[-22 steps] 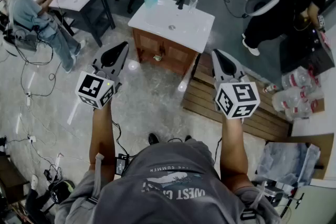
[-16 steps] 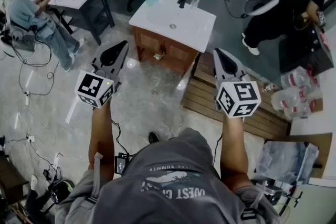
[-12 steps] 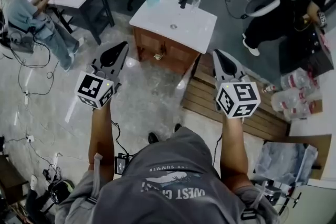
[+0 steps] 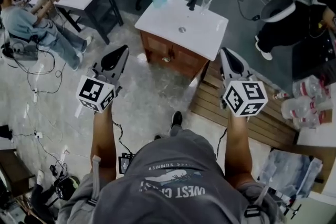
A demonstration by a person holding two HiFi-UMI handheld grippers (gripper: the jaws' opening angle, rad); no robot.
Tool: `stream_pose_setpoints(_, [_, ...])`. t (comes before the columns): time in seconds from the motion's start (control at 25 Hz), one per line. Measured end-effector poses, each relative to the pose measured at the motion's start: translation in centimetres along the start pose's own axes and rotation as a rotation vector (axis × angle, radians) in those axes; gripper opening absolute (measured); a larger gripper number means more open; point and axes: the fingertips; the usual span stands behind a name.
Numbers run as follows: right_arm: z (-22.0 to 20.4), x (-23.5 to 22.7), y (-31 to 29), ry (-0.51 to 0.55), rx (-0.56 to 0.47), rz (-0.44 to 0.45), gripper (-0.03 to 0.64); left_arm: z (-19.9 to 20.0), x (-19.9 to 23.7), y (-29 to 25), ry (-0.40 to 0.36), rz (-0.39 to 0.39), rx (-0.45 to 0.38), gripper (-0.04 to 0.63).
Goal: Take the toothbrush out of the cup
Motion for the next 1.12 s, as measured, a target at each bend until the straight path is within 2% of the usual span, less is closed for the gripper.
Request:
stream_pose_setpoints(0.32, [1.1, -6.3, -5.1, -0.010, -0.012, 0.040, 0.011, 1.1, 1.2, -5.8, -0.024, 0.042, 0.040, 0.000])
stream_pose_setpoints(0.68, [1.4, -10.6, -8.6, -0.029, -0.030, 0.082, 0.011, 1.9, 1.7, -10.8, -0.058, 0.064, 0.078, 0.000])
stream_pose_setpoints(1.12, [0.3, -12.6, -11.6, -0.049, 0.004, 0.090, 0.011, 1.2, 3.4, -13.6, -0.051, 0.069, 0.105, 0.000])
Point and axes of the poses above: the fingertips, and each gripper's own axes: y backward along the fingers, x to its left, z out of its top, and after that the axes turned 3 degrees about x, right-handed
